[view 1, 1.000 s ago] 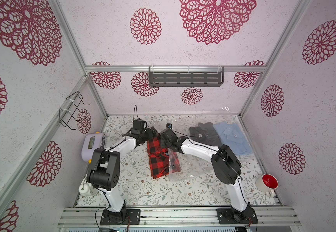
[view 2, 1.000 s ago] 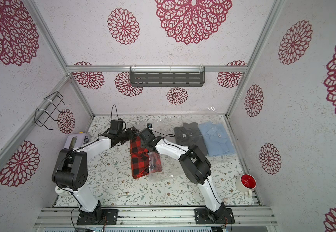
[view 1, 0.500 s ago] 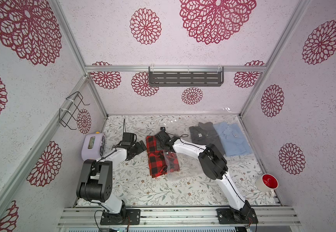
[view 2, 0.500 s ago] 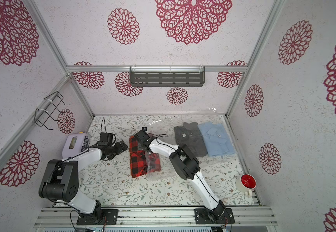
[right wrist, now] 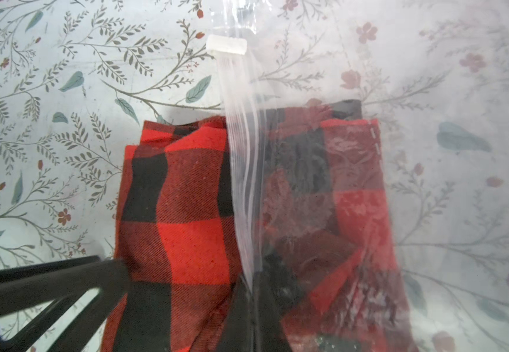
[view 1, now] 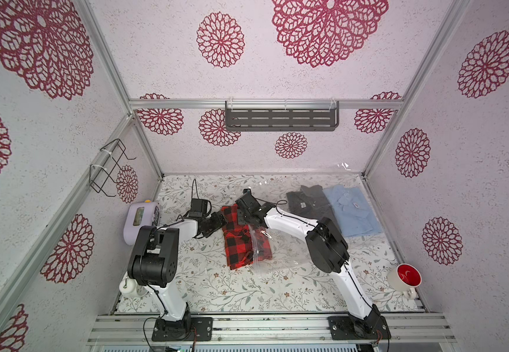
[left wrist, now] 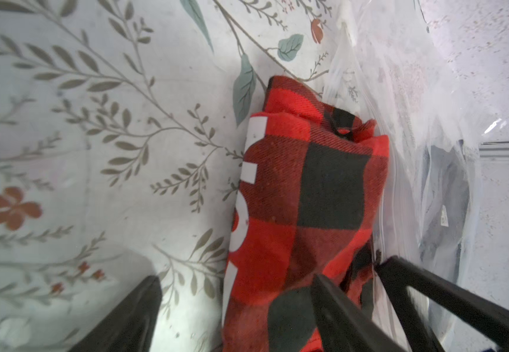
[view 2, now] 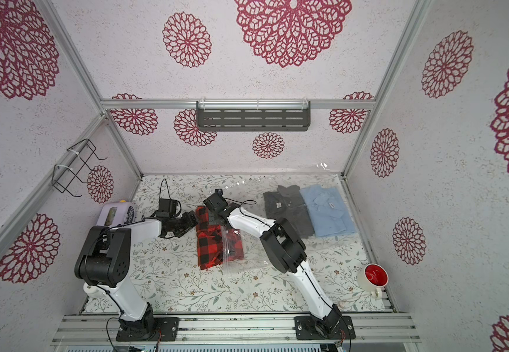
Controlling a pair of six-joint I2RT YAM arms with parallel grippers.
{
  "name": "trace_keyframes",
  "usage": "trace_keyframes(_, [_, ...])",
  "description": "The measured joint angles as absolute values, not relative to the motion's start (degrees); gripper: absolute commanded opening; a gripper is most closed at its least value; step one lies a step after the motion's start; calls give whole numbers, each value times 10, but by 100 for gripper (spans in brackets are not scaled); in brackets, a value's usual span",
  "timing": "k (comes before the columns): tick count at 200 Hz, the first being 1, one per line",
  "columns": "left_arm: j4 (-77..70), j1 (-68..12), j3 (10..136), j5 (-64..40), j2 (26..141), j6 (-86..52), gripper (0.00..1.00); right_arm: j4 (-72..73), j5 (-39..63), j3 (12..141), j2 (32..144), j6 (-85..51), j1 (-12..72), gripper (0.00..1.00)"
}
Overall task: Place the folded shirt into the vacuum bag
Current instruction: Place the shirt in the vacuum bag.
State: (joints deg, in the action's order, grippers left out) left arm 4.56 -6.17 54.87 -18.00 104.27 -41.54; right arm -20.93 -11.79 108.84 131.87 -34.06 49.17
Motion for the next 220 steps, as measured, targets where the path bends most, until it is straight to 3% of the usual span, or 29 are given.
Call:
trace_keyframes(38, [9, -71, 554, -213, 1067, -435, 12, -212, -118, 1088, 1319, -341, 492, 0])
trace_keyframes(66, [-11, -81, 555, -222, 1062, -448, 2, -215, -119, 1089, 1319, -341, 492, 0])
trace_keyframes(118, [-19, -84, 586, -231, 1058, -467, 0, -216, -119, 1089, 1315, -341, 492, 0])
trace_keyframes(185, [-70, -104, 620, -232, 1139, -493, 0, -233, -147, 1089, 1289, -345, 492, 0])
trace_keyframes(204, [-75, -110, 625, -233, 1156, -501, 4, -236, -152, 1089, 1289, -345, 492, 0])
trace_keyframes(220, [-83, -112, 629, -239, 1158, -511, 14, -237, -153, 1089, 1289, -345, 493, 0])
